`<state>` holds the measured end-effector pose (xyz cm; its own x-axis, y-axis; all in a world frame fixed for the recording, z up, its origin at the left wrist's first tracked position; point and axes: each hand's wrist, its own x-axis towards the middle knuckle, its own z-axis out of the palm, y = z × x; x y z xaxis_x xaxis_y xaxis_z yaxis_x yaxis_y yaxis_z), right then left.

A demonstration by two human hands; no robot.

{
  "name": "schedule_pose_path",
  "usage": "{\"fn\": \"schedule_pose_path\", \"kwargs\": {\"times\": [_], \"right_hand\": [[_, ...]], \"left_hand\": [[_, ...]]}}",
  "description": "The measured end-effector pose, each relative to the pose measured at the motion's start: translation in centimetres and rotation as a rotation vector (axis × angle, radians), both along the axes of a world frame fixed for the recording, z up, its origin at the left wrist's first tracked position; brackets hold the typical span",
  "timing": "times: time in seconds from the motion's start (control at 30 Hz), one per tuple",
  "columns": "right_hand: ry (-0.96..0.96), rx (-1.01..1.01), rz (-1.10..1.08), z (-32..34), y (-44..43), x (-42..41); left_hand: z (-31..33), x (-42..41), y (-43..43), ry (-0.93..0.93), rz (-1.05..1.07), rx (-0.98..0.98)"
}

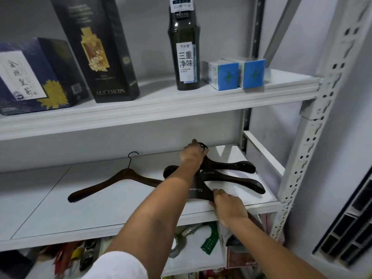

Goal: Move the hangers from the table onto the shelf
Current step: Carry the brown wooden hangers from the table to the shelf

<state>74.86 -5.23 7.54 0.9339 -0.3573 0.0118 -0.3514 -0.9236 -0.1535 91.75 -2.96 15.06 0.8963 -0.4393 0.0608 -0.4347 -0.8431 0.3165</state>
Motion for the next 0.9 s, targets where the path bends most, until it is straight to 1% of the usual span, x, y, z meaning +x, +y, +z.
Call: {"fn": "schedule_pose_path", "kwargs": {"times": [0.17,0.2,0.27,0.33,0.43,0.47,0.57,0.7,0.77,0.83,0.9], "right_hand": [[0.037,-0.048,0.049,-0.5,-0.4,-0.9],[0.045,-0.051,0.051,-0.5,-0.7,-1.1],[0.068,-0.059,0.058,-0.5,-1.5,-1.4],[0.084,-0.062,0.073,-0.4,-2.6,-1.8],[0.094,-0.017,0.104,-0.2,-4.5,-2.0],[0.098,0.014,0.117,-0.1,-5.1,-2.0],[0.117,0.120,0.161,0.1,-6.8,-2.2],[0.096,0.235,0.173,0.0,-8.3,-2.5],[0.075,0.281,0.162,-0.2,-8.7,-2.4],[0.089,0.236,0.163,-0.4,-8.9,-2.4],[0.116,0.115,0.177,-0.4,-8.9,-2.2]], "left_hand": [[0.1,-1.2,-0.1,-0.052,0.018,0.002],[0.0,-1.4,-0.3,-0.039,0.012,-0.020],[0.0,-1.4,-0.4,0.049,-0.013,-0.100],[-0.2,-0.7,-0.3,0.179,-0.039,-0.257],[-0.7,0.2,0.1,0.441,-0.077,-0.625],[-0.7,0.4,0.2,0.516,-0.082,-0.715],[-0.7,0.8,0.1,0.681,-0.110,-0.859],[-0.2,1.1,-0.7,0.859,-0.136,-0.944],[-0.2,1.1,-1.0,0.920,-0.161,-0.953],[-0.3,1.1,-1.2,0.943,-0.149,-0.937],[-0.5,1.4,-1.5,0.917,-0.097,-0.893]]}}
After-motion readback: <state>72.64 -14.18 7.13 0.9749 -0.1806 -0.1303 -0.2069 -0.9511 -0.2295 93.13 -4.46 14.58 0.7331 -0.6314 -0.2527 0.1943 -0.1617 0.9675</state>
